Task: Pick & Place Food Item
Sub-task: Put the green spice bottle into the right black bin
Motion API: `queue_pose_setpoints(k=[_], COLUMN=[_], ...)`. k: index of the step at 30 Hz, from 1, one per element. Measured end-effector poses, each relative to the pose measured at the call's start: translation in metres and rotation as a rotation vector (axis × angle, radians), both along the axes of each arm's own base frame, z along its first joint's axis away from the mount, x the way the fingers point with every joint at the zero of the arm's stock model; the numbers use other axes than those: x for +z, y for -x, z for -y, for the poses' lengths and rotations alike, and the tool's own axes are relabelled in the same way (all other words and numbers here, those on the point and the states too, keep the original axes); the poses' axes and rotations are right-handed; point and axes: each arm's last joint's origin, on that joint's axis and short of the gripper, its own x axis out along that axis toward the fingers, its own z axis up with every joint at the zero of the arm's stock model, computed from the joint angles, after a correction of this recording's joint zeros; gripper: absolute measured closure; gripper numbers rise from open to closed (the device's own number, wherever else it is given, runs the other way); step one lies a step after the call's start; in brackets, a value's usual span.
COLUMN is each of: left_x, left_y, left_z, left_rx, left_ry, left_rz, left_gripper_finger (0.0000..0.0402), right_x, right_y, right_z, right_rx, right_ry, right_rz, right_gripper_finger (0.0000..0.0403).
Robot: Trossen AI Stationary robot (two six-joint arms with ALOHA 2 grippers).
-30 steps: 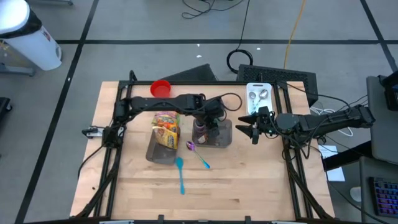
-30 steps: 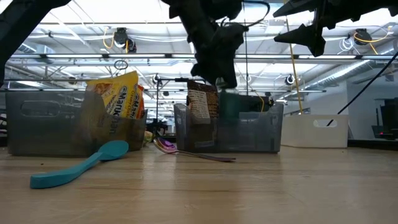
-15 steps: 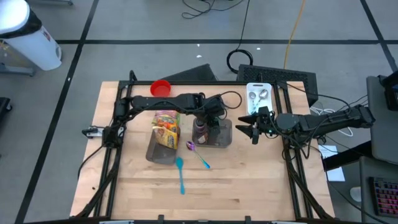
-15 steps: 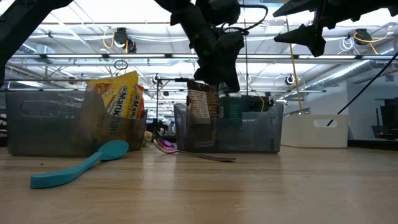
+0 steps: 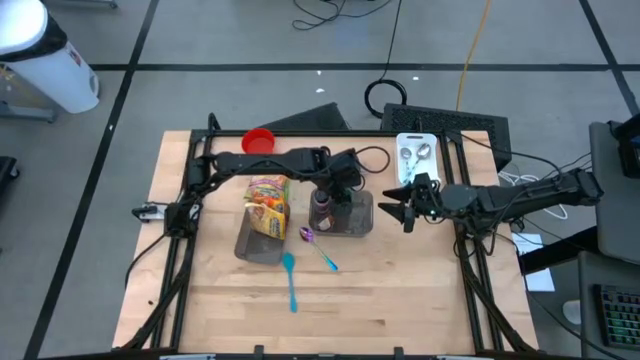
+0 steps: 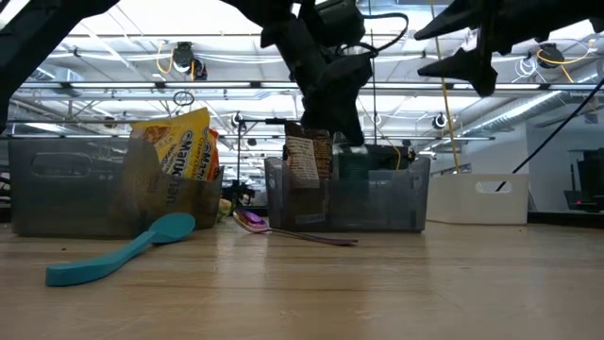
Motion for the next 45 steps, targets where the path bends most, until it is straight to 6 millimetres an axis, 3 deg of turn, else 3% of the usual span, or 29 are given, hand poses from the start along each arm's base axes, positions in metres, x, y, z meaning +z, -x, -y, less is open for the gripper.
queue_pose_setpoints(k=[8,18,33,39,45], left_x=[-0.002,-0.023,-0.024,-0.027,-0.029], left_y=[0.0,-0.008,-0.009,-0.008,-0.007], left_z=[-0.001,0.0,-0.001,-0.001,-0.001], left_rx=[-0.059,-0.079,-0.058,-0.03,-0.016], left_ry=[-0.036,-0.004,0.006,0.02,0.032], left_rz=[-0.008,-0.036,-0.035,-0.05,-0.071], left_gripper_finger=[0.0189,0.0189,0.0188,0.0154,0.0149], right_x=[-0.01,-0.011,-0.011,-0.011,-0.011], right_y=[0.001,0.001,0.001,0.001,0.001], right_z=[0.0,0.0,0.0,0.0,0.0], right_rx=[-0.008,-0.01,-0.01,-0.01,-0.01], right_ry=[-0.027,-0.026,-0.026,-0.026,-0.026], right_rz=[-0.012,-0.012,-0.012,-0.013,-0.012], right_gripper_finger=[0.0149,0.0149,0.0149,0.0149,0.0149])
